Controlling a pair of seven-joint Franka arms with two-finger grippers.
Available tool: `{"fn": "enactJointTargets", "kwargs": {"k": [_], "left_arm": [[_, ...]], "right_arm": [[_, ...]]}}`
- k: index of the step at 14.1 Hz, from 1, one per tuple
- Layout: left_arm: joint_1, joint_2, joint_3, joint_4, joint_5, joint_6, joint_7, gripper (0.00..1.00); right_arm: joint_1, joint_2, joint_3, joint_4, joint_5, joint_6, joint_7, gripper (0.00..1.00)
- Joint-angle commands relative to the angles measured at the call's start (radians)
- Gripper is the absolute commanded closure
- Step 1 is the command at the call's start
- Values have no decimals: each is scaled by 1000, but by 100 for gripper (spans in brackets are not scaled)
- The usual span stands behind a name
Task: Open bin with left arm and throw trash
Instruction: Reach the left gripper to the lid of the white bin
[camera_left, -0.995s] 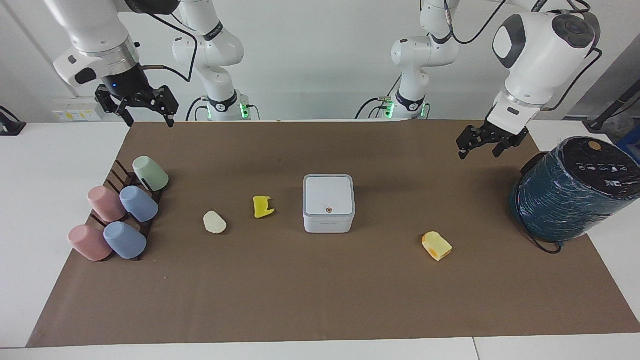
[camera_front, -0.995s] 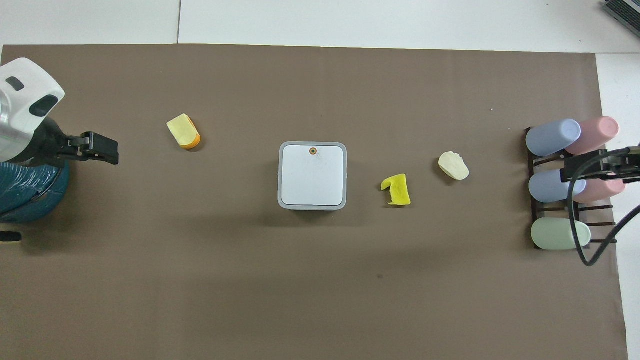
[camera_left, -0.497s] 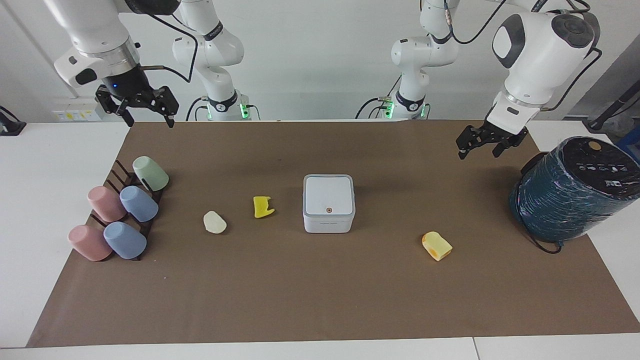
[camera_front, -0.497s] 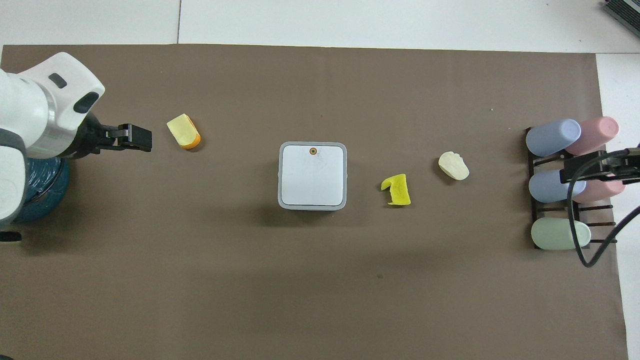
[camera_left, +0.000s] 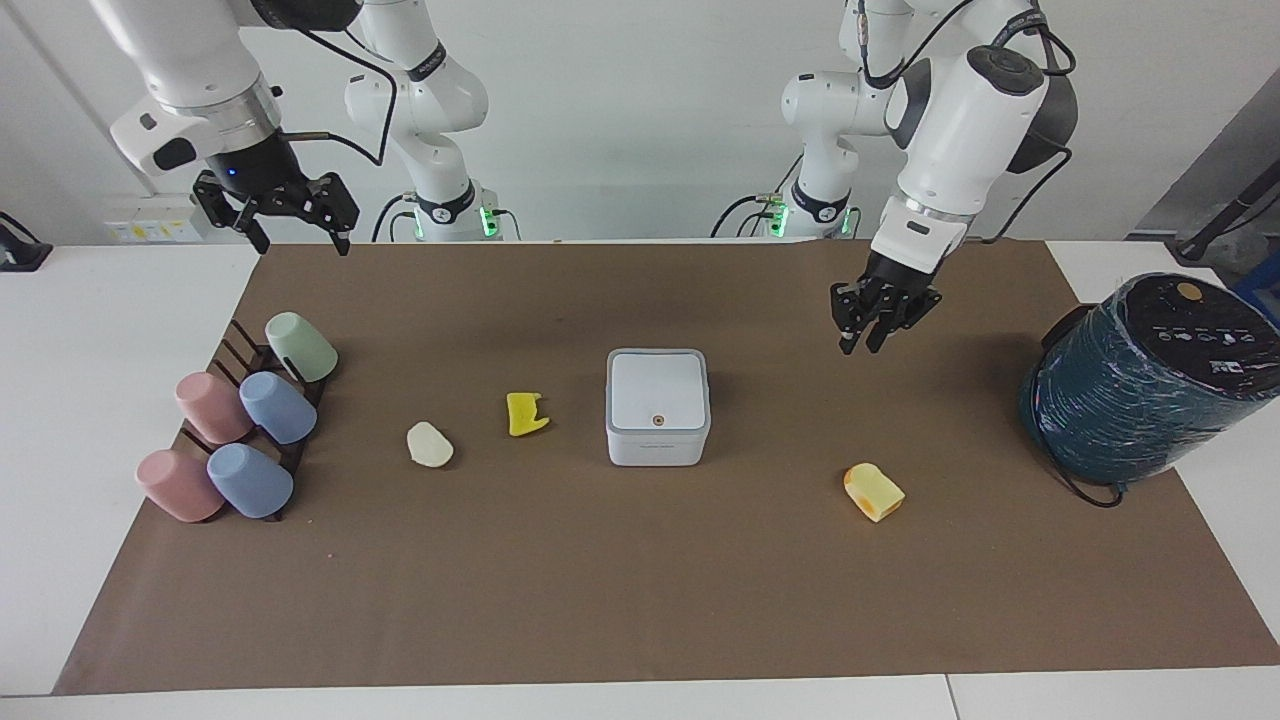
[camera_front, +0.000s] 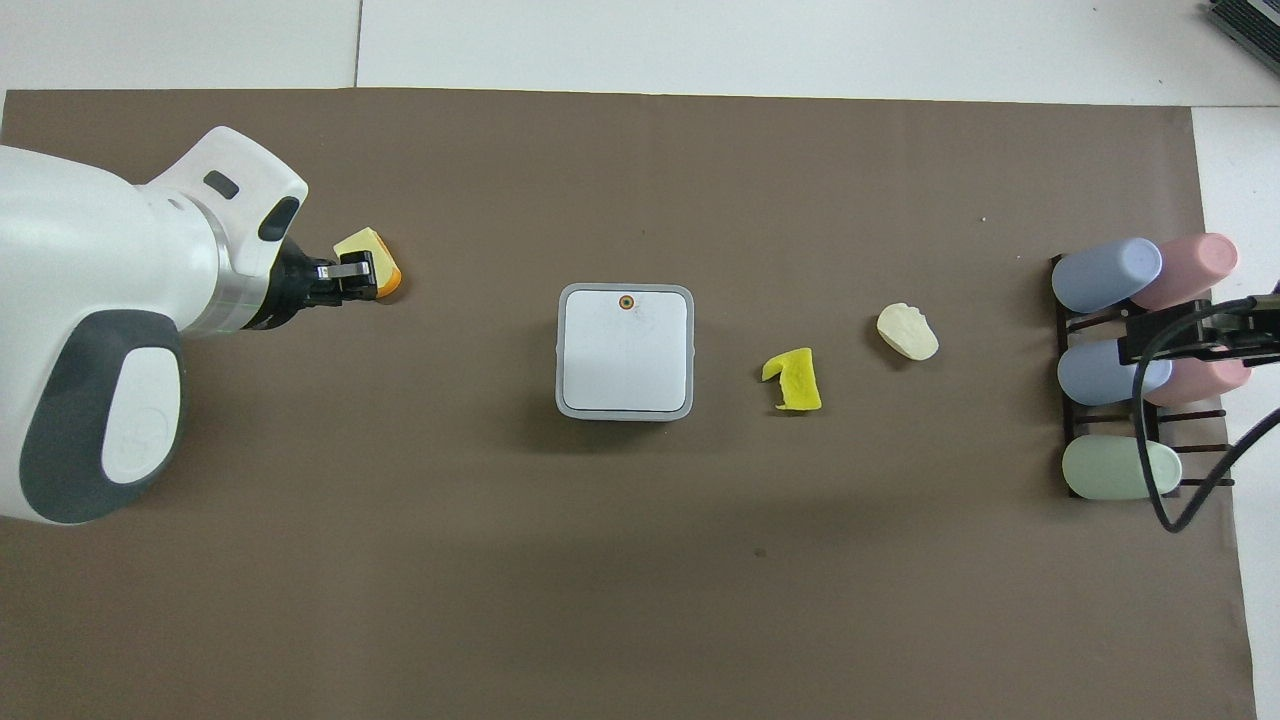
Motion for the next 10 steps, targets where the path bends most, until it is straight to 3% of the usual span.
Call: {"fn": "enactJointTargets", "kwargs": {"k": [1,6,10], "left_arm": [[-99,-16,13,-84,-11,143,-155,71],[-251,45,13,-118,-14,284,-278,72],[-308,100,13,-128,-17,430,-359,91]], "right_arm": [[1,-31,-1,-45,3,38,19,0],[2,-36,-1,-54,4,41,21,0],[1,-37,-1,-59,6,41,18,0]]}}
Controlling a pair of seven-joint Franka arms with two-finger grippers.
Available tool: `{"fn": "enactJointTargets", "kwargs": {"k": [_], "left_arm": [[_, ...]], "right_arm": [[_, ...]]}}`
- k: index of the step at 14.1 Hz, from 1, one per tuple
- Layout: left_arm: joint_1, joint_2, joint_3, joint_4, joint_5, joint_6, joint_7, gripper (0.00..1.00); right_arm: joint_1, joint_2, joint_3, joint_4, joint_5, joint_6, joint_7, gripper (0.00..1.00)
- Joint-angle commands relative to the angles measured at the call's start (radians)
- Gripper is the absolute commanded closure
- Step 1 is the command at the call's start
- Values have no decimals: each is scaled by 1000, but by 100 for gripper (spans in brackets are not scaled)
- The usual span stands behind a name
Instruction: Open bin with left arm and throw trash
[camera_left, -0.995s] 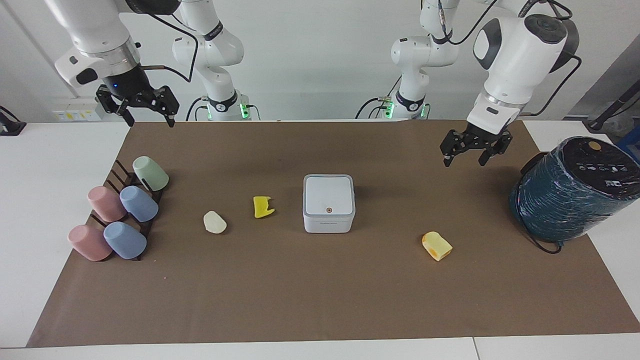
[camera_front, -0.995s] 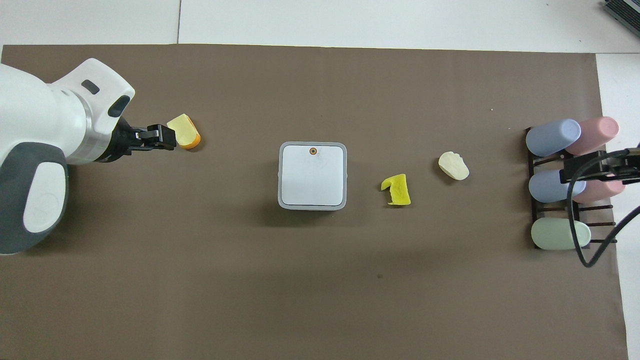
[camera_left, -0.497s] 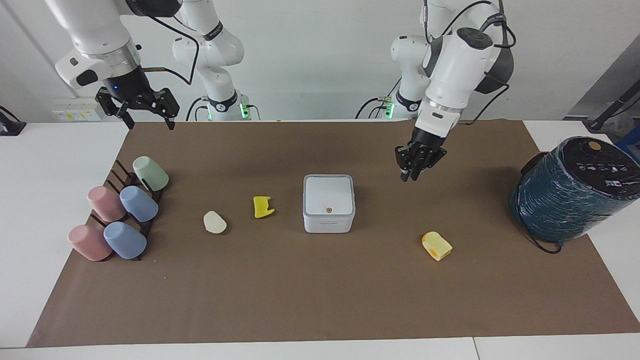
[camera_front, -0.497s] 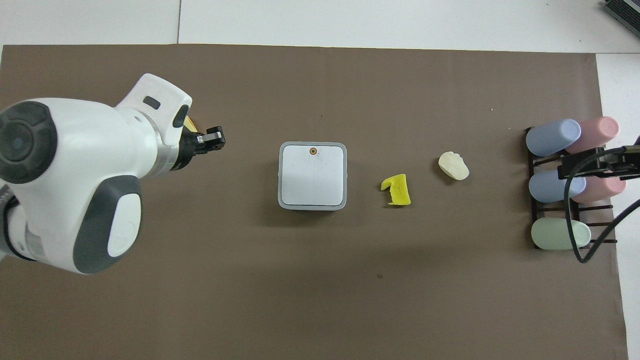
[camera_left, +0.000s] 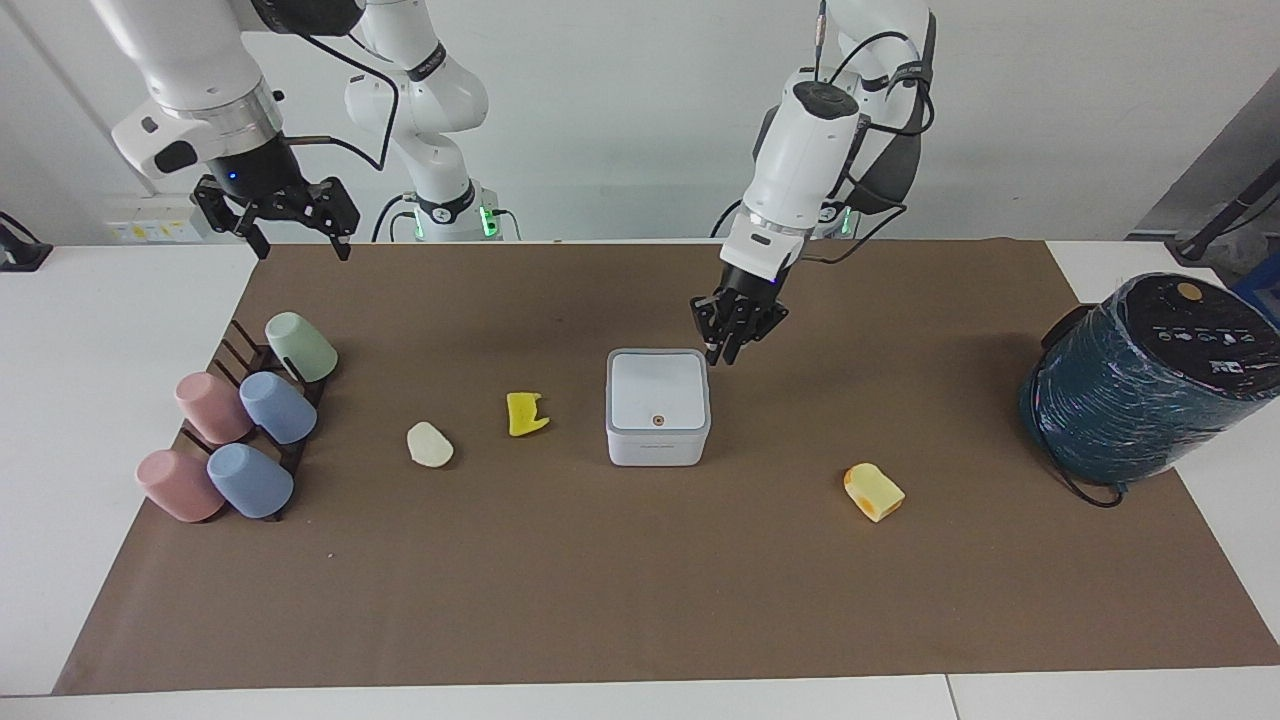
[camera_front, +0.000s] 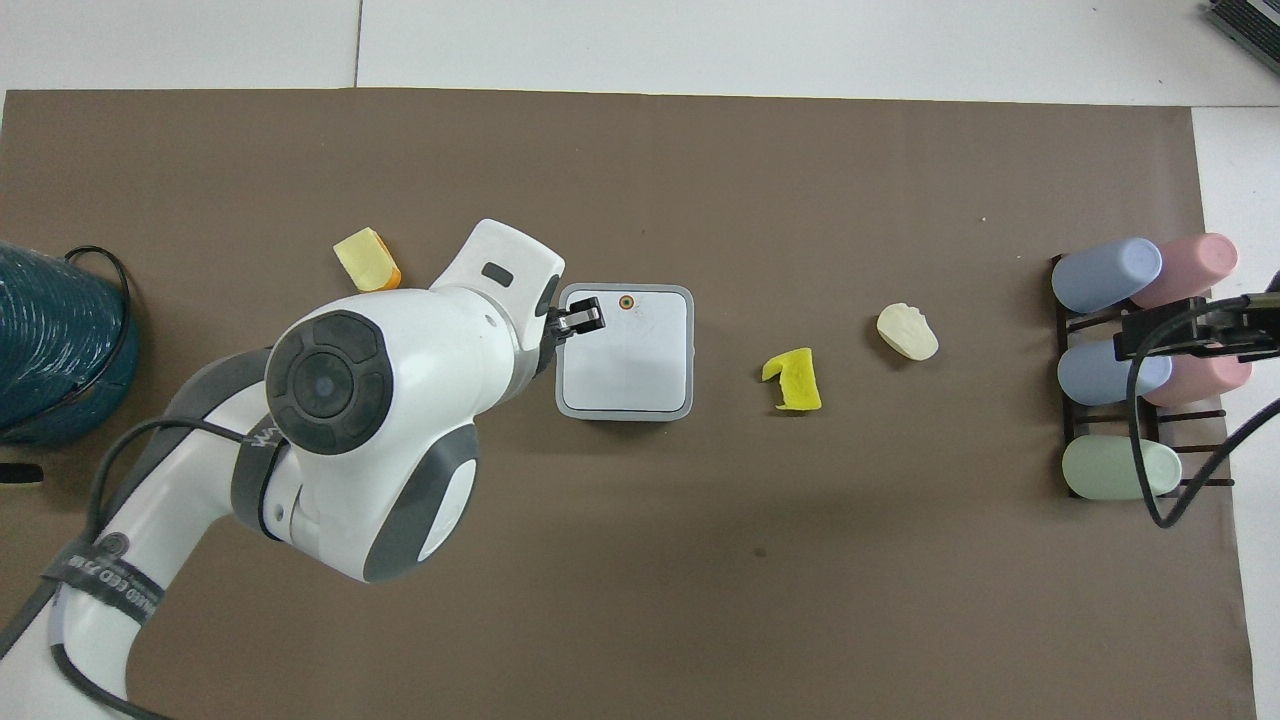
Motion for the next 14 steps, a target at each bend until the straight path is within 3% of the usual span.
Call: {"fn": "enactJointTargets", "kwargs": {"k": [1,6,11,14], "left_arm": [[-26,12,18,-22,-14,70,-19,91],[-26,52,18,-21,-60,163,-19,93],[-39,118,16,-7,-62,225,-19,93],[-56,136,18,-10,-64,237,-21,93]], "right_arm": [[0,-33,-1,-45,6,26,18,0],[-1,-32,-1,-59,6,51,6,0],[3,-16,1,-181,17,273,-62,0],[20,83,5,-192,38,380,-126,0]]}}
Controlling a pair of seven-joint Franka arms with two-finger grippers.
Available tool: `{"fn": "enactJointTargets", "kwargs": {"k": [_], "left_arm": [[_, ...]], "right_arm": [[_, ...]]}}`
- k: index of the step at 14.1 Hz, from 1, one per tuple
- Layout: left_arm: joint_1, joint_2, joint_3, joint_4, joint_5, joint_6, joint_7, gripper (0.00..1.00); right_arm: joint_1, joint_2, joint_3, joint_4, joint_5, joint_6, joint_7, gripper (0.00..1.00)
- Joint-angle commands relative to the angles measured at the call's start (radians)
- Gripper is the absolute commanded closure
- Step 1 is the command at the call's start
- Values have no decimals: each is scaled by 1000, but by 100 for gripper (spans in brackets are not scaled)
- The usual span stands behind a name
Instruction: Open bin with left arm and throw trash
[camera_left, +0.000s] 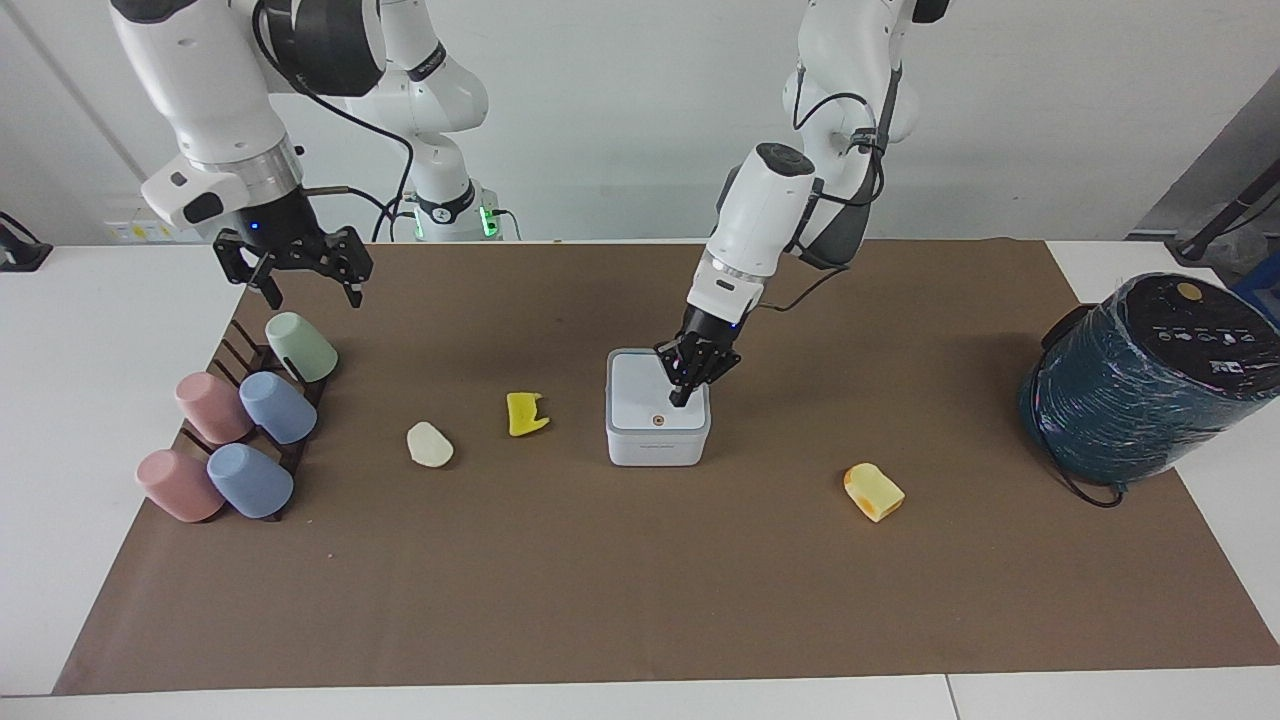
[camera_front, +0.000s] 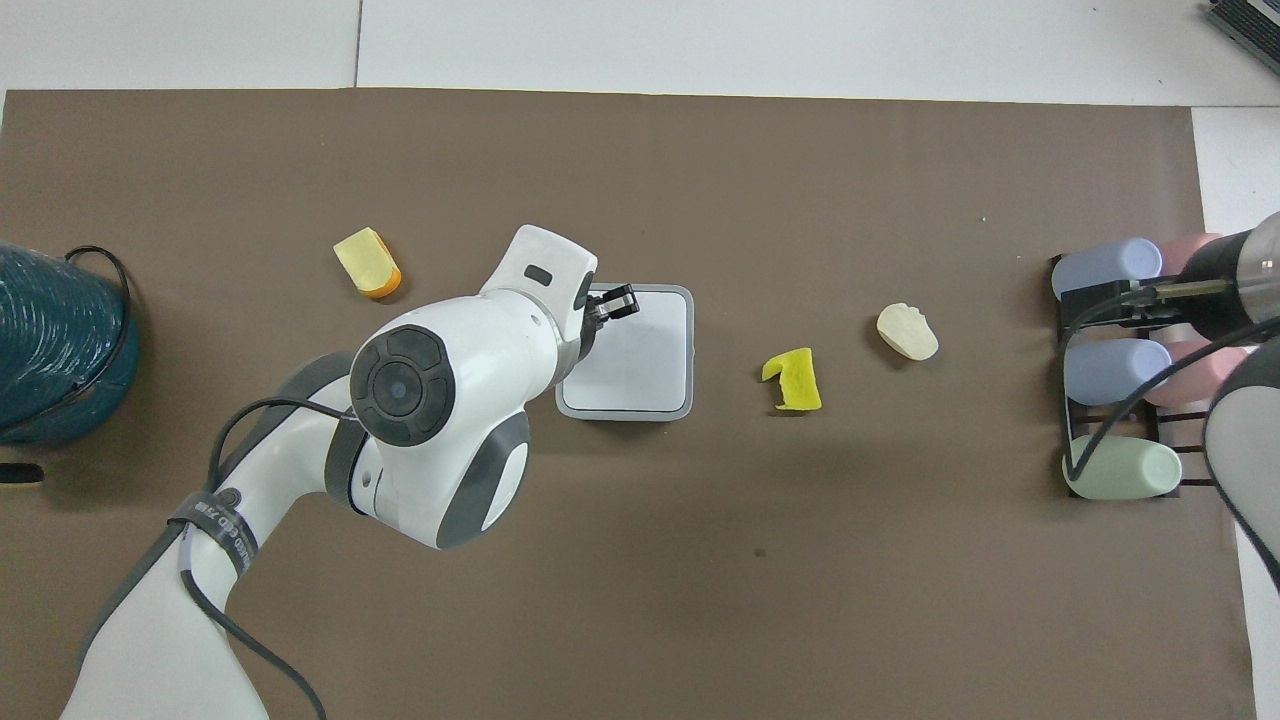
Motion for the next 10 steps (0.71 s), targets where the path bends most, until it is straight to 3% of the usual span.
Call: {"fn": "enactJointTargets", "kwargs": {"k": [1,6,10], "left_arm": [[-23,11,14,-5,-17,40,-5,93],[-35,34,14,-10,-17,54,-4,93],[-44,68,14,-16,-17,77,-5,92]], "right_arm": [[21,101,3,-19,60,120,-105,0],[82,264,4,-23,101,273,-188,0],[99,314,3,-144,146,488,-393,0]]}}
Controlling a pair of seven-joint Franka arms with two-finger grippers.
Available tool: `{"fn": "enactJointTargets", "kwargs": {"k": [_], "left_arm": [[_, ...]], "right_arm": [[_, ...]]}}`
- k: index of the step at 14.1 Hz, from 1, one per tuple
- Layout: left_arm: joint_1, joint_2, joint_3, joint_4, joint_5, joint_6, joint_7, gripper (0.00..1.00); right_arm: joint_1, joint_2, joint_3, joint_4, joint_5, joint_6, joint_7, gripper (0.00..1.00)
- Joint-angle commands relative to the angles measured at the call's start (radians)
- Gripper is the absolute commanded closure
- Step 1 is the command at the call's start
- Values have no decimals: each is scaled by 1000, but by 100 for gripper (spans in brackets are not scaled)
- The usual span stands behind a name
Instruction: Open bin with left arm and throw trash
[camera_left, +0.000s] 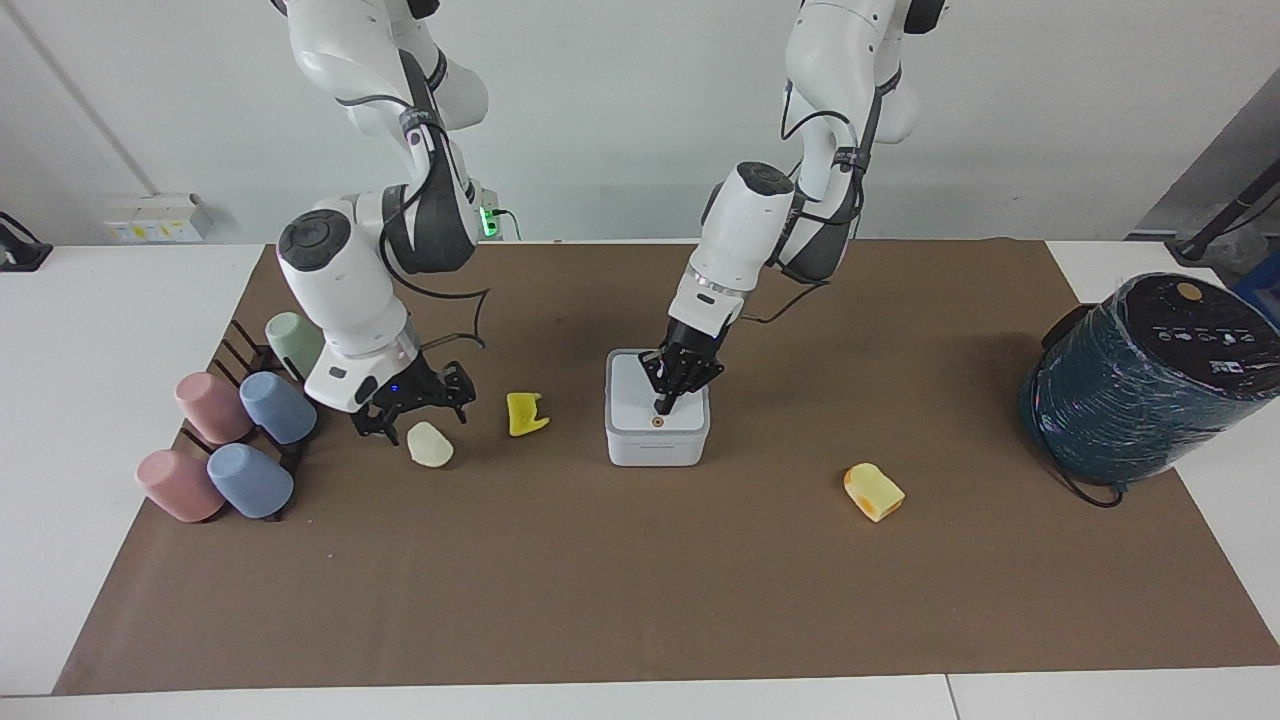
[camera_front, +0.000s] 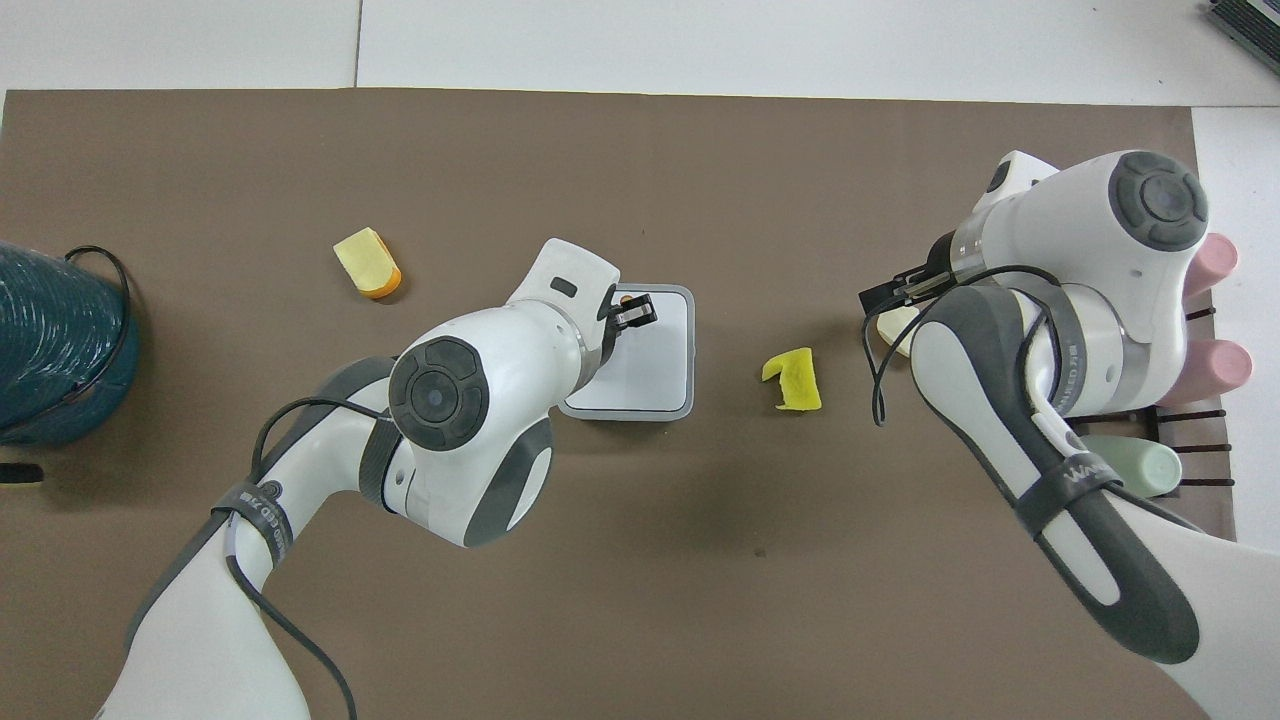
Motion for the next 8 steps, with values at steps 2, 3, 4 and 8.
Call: {"fn": "enactJointTargets", "kwargs": {"k": [2,3,4,8], "left_arm": [[-24,31,14,-1,-17,17,-3,90],[-13,26,14,15,-17,8,-2,89],[-4,17,17,32,-17,-18,6,89],[105,16,16,165,-15,-201,24,89]], "right_arm": [[-8,-4,-1,-147,29,164,-212,0],[-16,-6,-1,-173,29,176,-249,0],[-19,-6,-3,-184,29,177,-281,0],[-22,14,-4,-213,27,213,-318,20]]}}
